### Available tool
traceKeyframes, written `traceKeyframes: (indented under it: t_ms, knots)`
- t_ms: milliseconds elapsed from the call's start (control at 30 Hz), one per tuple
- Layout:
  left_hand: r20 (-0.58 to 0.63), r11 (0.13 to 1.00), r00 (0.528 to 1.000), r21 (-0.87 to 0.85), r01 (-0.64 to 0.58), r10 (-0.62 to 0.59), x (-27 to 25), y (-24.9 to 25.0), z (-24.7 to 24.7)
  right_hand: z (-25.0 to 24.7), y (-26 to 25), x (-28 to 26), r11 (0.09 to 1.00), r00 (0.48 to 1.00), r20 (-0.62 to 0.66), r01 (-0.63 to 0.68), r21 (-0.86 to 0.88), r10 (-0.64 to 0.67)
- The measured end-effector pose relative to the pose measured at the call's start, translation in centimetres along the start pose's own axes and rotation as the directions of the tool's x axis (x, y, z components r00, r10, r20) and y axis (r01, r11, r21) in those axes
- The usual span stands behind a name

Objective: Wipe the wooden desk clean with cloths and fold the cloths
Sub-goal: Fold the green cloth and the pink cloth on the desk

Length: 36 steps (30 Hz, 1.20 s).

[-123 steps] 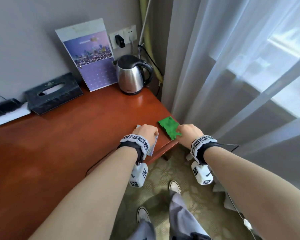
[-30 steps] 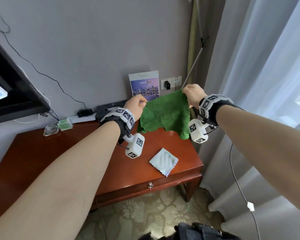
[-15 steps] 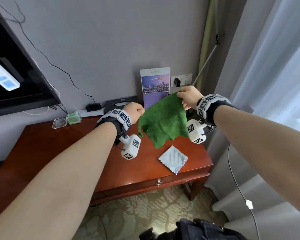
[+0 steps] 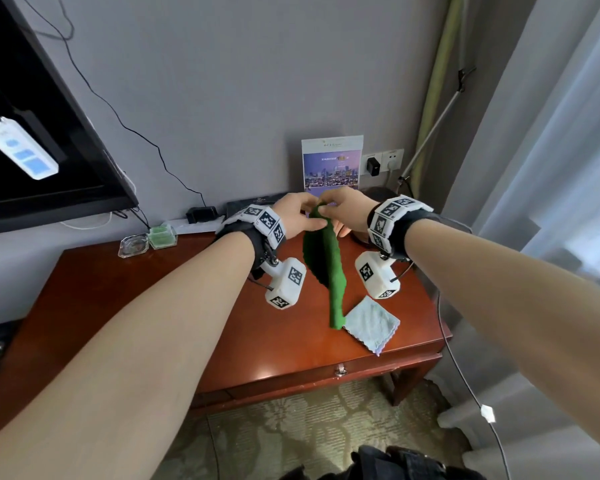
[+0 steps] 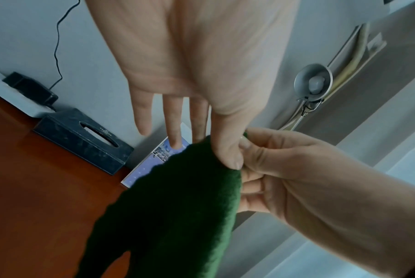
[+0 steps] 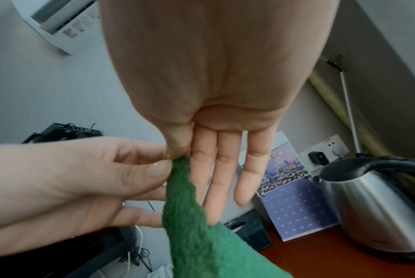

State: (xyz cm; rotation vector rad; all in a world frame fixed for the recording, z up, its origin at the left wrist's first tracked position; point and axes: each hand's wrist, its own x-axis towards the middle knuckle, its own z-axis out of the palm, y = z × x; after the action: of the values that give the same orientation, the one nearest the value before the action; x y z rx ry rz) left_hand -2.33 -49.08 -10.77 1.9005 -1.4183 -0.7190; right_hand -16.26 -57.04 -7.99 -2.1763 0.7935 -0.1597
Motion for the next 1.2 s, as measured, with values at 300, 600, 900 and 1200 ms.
traceKeyframes:
  t_ms: [300, 600, 900, 1200]
  knots:
    - [-0.179, 0.996, 0.982, 0.061, 0.067, -0.056, 3.9, -1.6, -3.0, 0.1, -0.7, 3.9, 0.956, 0.998, -0.044, -0.038, 0.291, 0.053]
    - [-0.276, 0.994, 0.956, -0.068, 0.086, -0.102, 6.8, -2.6, -7.2, 0.3, 3.2, 10.9, 0.995, 0.995, 0.096, -0.038, 0.092, 0.029]
    - [-0.319, 0.978, 0.926, -0.110, 0.176, -0.203, 9.1, -5.5, -10.6, 0.1, 7.9, 17.0, 0.987, 0.981, 0.176, -0.052, -0.150, 0.079]
    - [-0.305, 0.942, 0.893, -0.164, 0.293, -0.331, 9.4, -10.2, -12.3, 2.3, 9.5, 21.4, 0.971, 0.980, 0.174, -0.053, -0.231, 0.095]
